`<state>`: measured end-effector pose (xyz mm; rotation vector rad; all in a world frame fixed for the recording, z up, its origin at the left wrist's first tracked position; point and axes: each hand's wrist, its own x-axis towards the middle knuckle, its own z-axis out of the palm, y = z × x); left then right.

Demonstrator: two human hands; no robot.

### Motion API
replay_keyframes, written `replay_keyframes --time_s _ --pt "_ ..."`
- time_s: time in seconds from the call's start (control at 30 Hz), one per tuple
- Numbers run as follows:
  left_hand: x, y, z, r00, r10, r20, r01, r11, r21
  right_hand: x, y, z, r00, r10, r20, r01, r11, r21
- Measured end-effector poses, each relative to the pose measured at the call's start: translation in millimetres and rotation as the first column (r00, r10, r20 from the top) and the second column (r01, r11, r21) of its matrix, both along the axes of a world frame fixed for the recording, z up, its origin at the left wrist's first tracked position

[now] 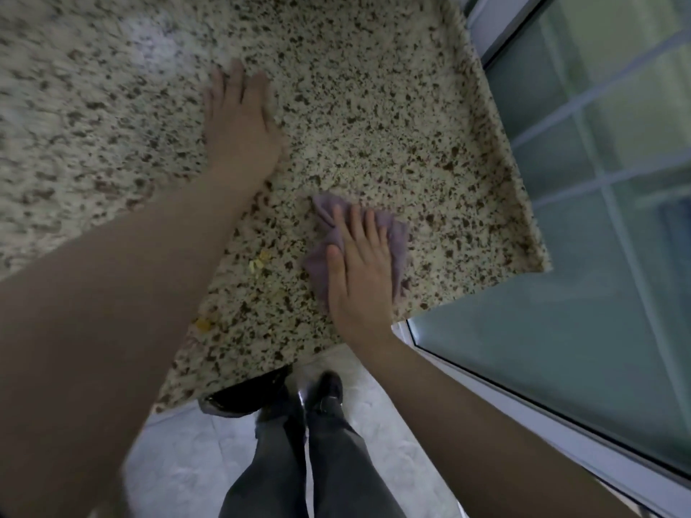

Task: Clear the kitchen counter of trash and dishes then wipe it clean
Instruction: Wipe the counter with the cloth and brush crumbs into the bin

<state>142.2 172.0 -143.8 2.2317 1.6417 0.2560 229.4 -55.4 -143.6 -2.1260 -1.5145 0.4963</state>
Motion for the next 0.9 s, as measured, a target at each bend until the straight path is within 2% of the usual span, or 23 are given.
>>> replay_keyframes --time_s 0.07,0.13,0.23,0.33,0.4,0.47,0.53,0.67,0.77,0.83,0.9 --pt "-30 4 14 0.995 -0.041 0.087 0.049 0.995 -0.089 -23 3 -2 0.998 0.034 -0.051 -0.033 0.999 0.021" --pt "-83 -6 21 0.994 -0.013 0.111 0.015 1.000 -0.019 -52 7 -3 0.993 0.073 -0.091 -0.070 0.997 0.039" --pt "-168 -34 21 0.992 0.126 -0.020 -0.125 0.991 0.036 -97 20 -2 0.982 0.109 -0.153 -0.104 0.994 0.040" --pt "-210 -64 13 0.976 0.192 -0.100 -0.188 0.981 0.052 -121 29 6 0.964 0.155 -0.214 -0.144 0.987 0.067" --pt "-220 -78 7 0.977 0.194 -0.091 -0.190 0.980 0.050 -120 30 10 0.922 0.138 -0.362 -0.129 0.990 0.049" --pt "-223 -86 1 0.976 0.206 -0.076 -0.203 0.978 0.048 -107 31 13 0.832 0.089 -0.547 -0.111 0.994 -0.007" --pt "-219 -89 -2 0.968 0.235 -0.089 -0.229 0.971 0.075 -87 33 19 0.765 0.053 -0.642 -0.118 0.991 -0.059" --pt "-215 -91 -5 0.955 0.268 -0.125 -0.254 0.960 0.122 -45 22 26 0.850 -0.003 -0.527 -0.099 0.981 -0.165" --pt "-215 -91 -6 0.953 0.281 -0.116 -0.267 0.956 0.118 -23 22 22 0.905 0.041 -0.424 -0.084 0.993 -0.083" --pt "-215 -91 -6 0.951 0.287 -0.115 -0.274 0.954 0.120 -12 43 15 0.949 0.087 -0.302 -0.090 0.996 0.004" --pt "-214 -91 -6 0.949 0.292 -0.121 -0.279 0.953 0.115 -2 76 13 0.980 0.057 -0.192 -0.062 0.998 -0.019"
